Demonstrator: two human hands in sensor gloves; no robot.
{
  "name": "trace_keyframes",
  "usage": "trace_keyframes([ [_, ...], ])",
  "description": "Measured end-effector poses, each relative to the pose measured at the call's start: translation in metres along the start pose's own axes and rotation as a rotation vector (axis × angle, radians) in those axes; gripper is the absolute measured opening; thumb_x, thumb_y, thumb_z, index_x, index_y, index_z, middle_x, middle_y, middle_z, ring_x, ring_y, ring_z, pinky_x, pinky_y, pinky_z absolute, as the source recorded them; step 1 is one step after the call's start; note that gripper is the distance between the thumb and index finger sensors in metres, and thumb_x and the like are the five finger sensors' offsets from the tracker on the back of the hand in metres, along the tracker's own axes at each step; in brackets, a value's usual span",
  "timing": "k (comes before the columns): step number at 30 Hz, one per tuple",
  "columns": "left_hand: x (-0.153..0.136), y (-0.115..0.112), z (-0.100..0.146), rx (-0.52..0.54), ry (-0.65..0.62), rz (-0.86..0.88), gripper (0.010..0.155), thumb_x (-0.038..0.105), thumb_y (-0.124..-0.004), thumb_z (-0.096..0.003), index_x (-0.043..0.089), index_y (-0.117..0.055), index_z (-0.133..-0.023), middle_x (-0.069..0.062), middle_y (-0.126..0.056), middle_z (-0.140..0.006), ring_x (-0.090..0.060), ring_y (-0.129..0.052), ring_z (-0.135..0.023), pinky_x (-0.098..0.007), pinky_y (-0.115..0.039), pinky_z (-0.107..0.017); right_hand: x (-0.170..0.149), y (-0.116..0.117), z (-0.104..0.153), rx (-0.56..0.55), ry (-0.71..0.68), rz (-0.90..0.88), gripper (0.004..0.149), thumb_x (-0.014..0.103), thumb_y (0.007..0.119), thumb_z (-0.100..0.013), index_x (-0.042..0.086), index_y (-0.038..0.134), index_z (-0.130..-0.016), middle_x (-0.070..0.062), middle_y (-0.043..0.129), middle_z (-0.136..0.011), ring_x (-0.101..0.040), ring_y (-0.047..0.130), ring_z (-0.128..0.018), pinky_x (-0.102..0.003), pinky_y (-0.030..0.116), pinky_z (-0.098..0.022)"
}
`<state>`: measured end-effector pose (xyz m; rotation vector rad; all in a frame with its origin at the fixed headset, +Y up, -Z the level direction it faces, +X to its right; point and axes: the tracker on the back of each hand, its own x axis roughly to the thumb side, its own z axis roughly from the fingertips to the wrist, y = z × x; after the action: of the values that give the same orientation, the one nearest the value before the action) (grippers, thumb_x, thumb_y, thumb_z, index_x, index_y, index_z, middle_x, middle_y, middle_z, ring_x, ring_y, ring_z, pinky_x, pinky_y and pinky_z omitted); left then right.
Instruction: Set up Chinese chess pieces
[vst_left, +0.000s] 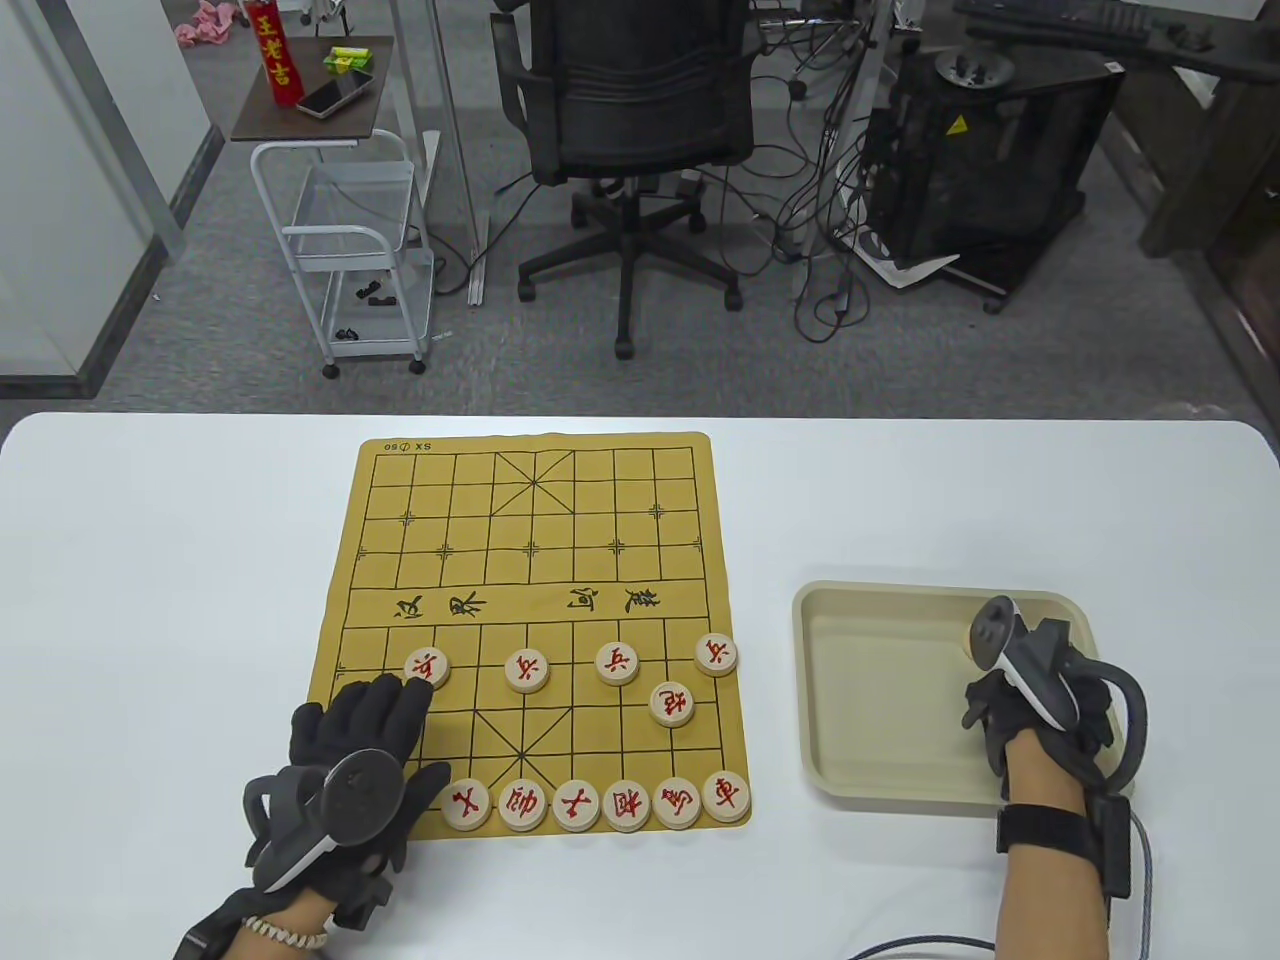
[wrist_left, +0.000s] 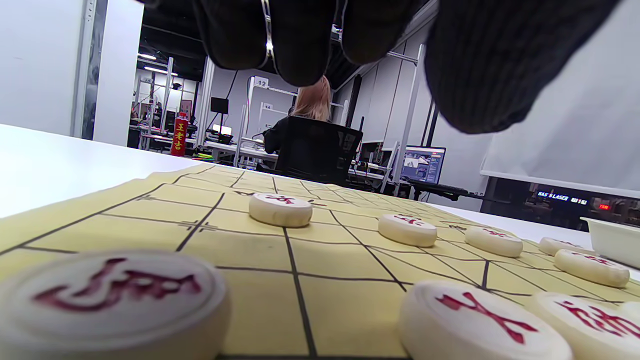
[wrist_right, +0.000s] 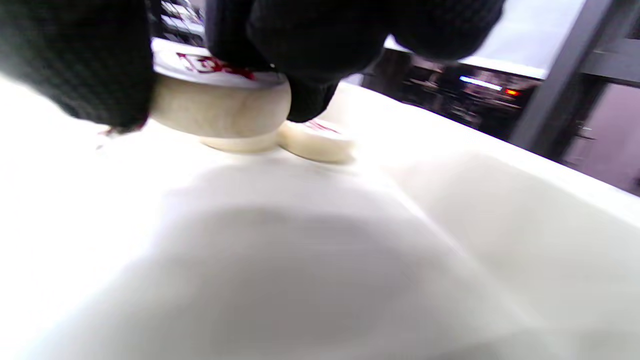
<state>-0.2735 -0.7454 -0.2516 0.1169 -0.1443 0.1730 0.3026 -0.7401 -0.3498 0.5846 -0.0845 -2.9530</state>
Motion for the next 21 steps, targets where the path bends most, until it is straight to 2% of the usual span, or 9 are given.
trace_keyframes([
  [5, 0.001, 0.000, 0.001, 0.009, -0.013, 0.006, 0.084, 0.055, -0.084, -0.0382, 0.031, -0.048, -0.110, -0.012, -0.057, -0.118, -0.047, -0.060, -0.110, -0.074, -0.040, -0.074, 0.048, -0.023, 0.048, -0.116, -0.161, -0.098, 0.070, 0.058, 0.098, -0.030, 0.026, 0.075, -0.088, -0.005, 0.090, -0.088, -0.008, 0.097, -0.047, -0.034, 0.087, -0.041],
  [12, 0.001, -0.001, 0.002, 0.014, -0.036, 0.015, 0.084, 0.055, -0.084, -0.0383, 0.031, -0.048, -0.110, -0.012, -0.057, -0.118, -0.046, -0.060, -0.110, -0.074, -0.040, -0.074, 0.142, -0.050, 0.135, -0.229, -0.435, -0.201, 0.070, 0.058, 0.098, -0.030, 0.026, 0.075, -0.088, -0.004, 0.089, -0.089, -0.008, 0.097, -0.048, -0.035, 0.087, -0.043],
  [17, 0.002, -0.001, 0.004, 0.010, -0.062, 0.012, 0.083, 0.055, -0.084, -0.0382, 0.031, -0.048, -0.110, -0.012, -0.057, -0.118, -0.046, -0.061, -0.109, -0.074, -0.040, -0.074, 0.196, -0.055, 0.184, -0.246, -0.612, -0.249, 0.070, 0.058, 0.098, -0.031, 0.027, 0.075, -0.089, -0.004, 0.089, -0.089, -0.008, 0.097, -0.049, -0.035, 0.087, -0.043],
  [21, 0.004, -0.003, 0.004, 0.006, -0.074, 0.003, 0.083, 0.055, -0.084, -0.0382, 0.031, -0.048, -0.109, -0.012, -0.058, -0.118, -0.046, -0.061, -0.109, -0.074, -0.041, -0.074, 0.223, -0.047, 0.210, -0.278, -0.693, -0.271, 0.070, 0.058, 0.098, -0.030, 0.027, 0.074, -0.089, -0.003, 0.089, -0.090, -0.008, 0.097, -0.050, -0.035, 0.086, -0.044],
])
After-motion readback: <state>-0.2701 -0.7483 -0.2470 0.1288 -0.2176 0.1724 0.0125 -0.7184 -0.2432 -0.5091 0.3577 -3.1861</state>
